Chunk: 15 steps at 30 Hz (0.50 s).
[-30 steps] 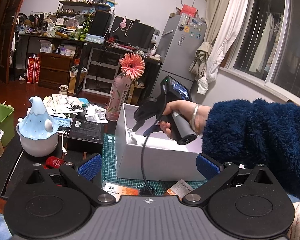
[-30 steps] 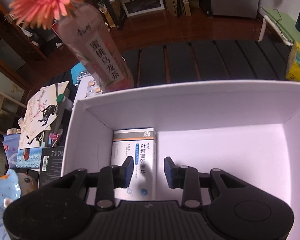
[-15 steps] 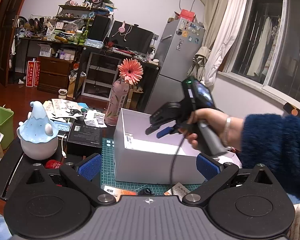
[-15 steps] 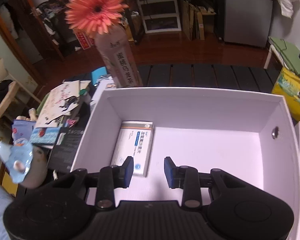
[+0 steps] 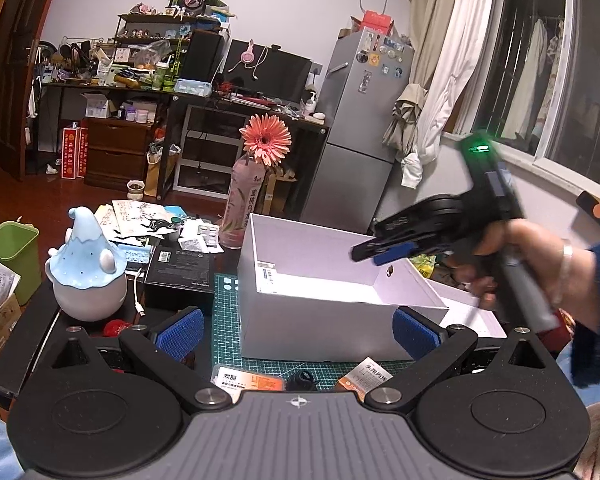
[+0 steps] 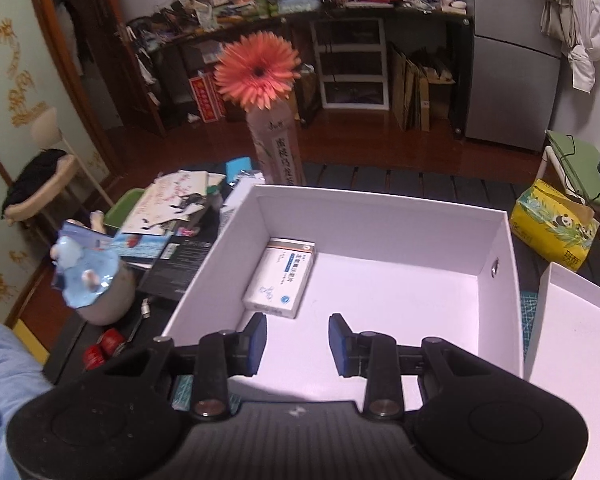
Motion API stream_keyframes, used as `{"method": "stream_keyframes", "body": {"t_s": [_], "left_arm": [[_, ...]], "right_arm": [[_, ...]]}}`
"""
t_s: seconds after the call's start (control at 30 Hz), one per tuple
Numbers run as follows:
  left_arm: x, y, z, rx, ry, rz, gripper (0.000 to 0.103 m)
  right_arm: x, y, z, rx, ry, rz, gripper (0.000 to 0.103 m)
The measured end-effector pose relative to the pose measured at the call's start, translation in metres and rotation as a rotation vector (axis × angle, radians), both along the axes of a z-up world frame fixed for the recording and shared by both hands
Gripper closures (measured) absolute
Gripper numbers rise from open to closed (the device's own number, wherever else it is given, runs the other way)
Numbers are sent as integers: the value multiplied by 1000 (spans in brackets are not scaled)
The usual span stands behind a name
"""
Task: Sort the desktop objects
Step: 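Raise the open right gripper out of the large white box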
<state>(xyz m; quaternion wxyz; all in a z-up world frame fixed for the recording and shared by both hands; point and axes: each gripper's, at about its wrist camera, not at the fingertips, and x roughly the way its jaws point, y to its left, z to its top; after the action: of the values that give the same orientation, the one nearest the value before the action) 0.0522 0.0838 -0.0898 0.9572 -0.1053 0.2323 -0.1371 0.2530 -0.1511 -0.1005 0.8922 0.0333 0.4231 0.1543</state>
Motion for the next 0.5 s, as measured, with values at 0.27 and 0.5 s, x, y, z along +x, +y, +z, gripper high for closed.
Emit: {"method": "stream_keyframes", "body": {"t_s": [0.27, 0.5], "left_arm": [[-1, -5, 2, 32, 4, 3, 1], [-1, -6, 1, 36, 12, 10, 1]], "right_arm": [[-50, -23, 7, -3, -78, 7, 66], [-82, -25, -13, -49, -104, 26, 60]]}}
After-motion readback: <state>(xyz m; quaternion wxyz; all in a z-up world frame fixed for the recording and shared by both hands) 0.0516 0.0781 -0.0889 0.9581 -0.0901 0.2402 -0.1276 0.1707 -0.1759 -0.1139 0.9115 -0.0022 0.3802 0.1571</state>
